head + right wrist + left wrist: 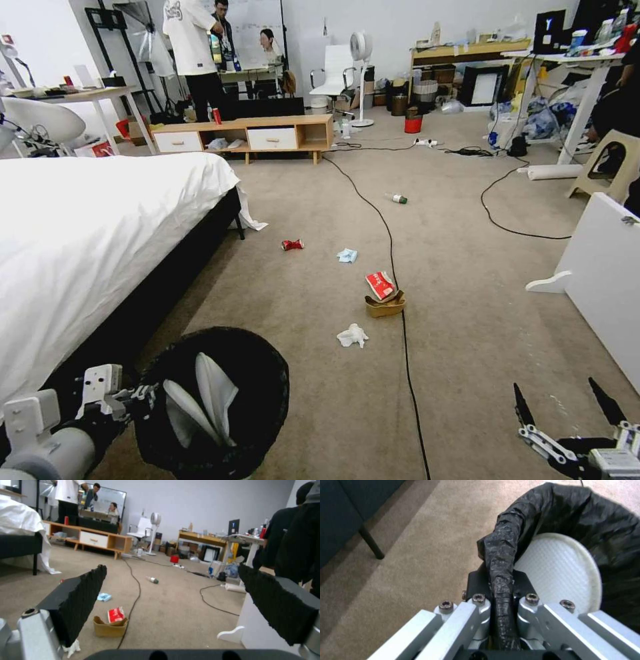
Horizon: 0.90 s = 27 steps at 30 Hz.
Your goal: Pick up the trash bin and place the garbage on the floor into it.
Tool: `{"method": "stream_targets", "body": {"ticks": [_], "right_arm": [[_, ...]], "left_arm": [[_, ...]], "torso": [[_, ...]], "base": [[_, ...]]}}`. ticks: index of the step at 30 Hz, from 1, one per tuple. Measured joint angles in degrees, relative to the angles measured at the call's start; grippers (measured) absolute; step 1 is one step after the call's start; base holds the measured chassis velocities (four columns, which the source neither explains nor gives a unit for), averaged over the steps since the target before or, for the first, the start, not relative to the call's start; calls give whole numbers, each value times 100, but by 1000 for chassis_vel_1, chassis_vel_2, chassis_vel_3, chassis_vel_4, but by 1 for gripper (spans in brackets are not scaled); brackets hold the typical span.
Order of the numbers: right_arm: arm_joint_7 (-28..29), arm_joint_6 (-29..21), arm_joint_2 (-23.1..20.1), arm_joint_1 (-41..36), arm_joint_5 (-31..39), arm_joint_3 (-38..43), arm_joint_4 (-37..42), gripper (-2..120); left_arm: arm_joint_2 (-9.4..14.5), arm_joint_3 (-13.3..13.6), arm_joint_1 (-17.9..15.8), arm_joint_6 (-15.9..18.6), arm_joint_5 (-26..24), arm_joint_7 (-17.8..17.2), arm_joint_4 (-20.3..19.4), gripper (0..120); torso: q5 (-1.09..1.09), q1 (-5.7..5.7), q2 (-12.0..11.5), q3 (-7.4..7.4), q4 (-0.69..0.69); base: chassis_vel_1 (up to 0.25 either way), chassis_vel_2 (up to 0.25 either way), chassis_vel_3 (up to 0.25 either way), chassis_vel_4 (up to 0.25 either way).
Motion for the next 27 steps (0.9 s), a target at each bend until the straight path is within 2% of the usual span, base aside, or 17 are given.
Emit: {"method": "stream_targets", "body": {"ticks": [7, 27], "right_arm": [[-118, 41, 15, -8, -70, -47, 2, 100], [-164, 79, 18, 39, -136, -7, 5, 100]], "left_arm": [[-11, -98, 56, 0, -7, 29, 12, 4], [-60, -35, 91, 2, 52, 26, -15, 4]], "torso": [[0, 0, 0, 0, 0], [2, 0, 0, 0, 1]], "base": [[0, 0, 0, 0], [0, 0, 0, 0]]}}
